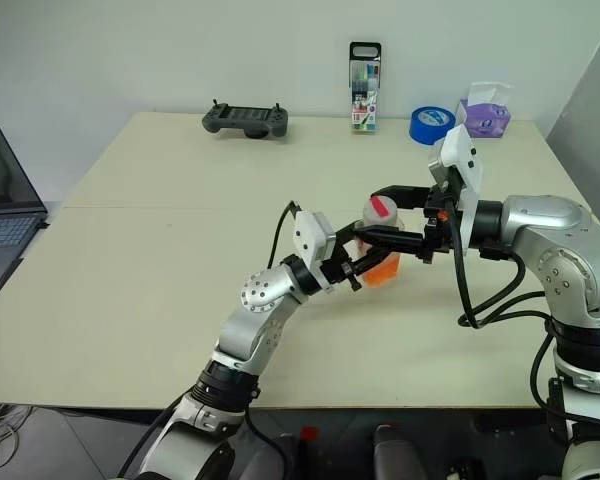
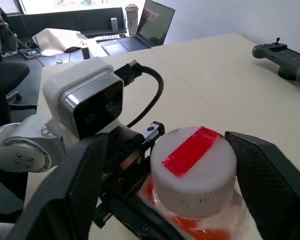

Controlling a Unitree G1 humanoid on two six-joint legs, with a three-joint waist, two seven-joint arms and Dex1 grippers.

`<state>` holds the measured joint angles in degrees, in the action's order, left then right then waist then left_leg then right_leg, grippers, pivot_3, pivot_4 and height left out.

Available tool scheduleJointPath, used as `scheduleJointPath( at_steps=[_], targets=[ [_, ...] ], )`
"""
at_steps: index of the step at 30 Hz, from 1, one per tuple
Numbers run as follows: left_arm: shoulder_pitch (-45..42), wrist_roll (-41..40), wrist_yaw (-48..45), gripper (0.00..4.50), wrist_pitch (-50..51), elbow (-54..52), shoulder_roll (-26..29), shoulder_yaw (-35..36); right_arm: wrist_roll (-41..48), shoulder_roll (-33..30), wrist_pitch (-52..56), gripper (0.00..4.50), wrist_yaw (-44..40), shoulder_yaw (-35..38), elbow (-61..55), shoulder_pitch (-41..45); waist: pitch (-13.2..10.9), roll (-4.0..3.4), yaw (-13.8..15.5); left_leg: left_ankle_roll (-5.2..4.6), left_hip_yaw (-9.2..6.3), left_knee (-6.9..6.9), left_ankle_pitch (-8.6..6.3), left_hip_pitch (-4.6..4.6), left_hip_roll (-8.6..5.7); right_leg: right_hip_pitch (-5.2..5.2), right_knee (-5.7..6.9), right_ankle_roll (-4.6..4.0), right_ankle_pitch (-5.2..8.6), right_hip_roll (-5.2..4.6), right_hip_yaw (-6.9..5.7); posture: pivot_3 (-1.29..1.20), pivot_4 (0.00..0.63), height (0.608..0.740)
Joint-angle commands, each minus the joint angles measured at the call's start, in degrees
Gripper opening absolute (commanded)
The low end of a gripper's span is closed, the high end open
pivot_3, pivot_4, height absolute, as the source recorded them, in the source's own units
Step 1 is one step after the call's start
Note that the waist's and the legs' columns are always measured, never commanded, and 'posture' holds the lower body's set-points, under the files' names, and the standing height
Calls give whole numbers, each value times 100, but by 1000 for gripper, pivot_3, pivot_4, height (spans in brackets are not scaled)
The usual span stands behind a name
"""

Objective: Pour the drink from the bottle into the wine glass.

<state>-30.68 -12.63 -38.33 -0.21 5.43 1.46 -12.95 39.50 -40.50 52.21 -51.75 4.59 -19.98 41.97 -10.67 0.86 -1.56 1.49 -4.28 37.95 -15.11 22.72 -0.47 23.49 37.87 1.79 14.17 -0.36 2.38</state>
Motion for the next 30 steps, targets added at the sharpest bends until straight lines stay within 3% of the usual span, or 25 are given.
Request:
scheduleJointPath(
  at_steps=[1,11,18,23,30],
  targets=[
    [-95,-57,-27,1778,-46,-99,-67,4,58,87,-46,4296,526,290,-405,54,0,0,3,0,0,0,0,0,0,0,0,0,0,0,0,0,150,740],
    [-74,-122,-196,1778,-13,-50,-64,-21,-348,1002,1191,4296,3460,116,-2388,-603,0,-1,6,2,-10,-1,1,2,1,6,8,0,0,0,1,0,150,740],
    [-110,-83,-187,1778,-39,34,-134,-27,-991,1837,1836,4296,4960,-172,-2637,-420,1,-1,4,4,-11,1,2,2,-1,5,8,3,2,0,1,0,150,740],
    [-108,-72,-177,1778,-30,35,-122,-5,-1447,2089,2007,4296,5407,-332,-2545,-353,1,-2,1,4,-13,-1,2,3,0,8,9,0,0,0,-1,0,150,740],
    [-89,-34,-152,1778,-1,14,-98,11,-1571,2155,2207,4296,5420,-208,-2604,-402,1,-2,-1,3,-12,0,2,2,-1,8,10,0,0,0,0,0,150,740]
  ],
)
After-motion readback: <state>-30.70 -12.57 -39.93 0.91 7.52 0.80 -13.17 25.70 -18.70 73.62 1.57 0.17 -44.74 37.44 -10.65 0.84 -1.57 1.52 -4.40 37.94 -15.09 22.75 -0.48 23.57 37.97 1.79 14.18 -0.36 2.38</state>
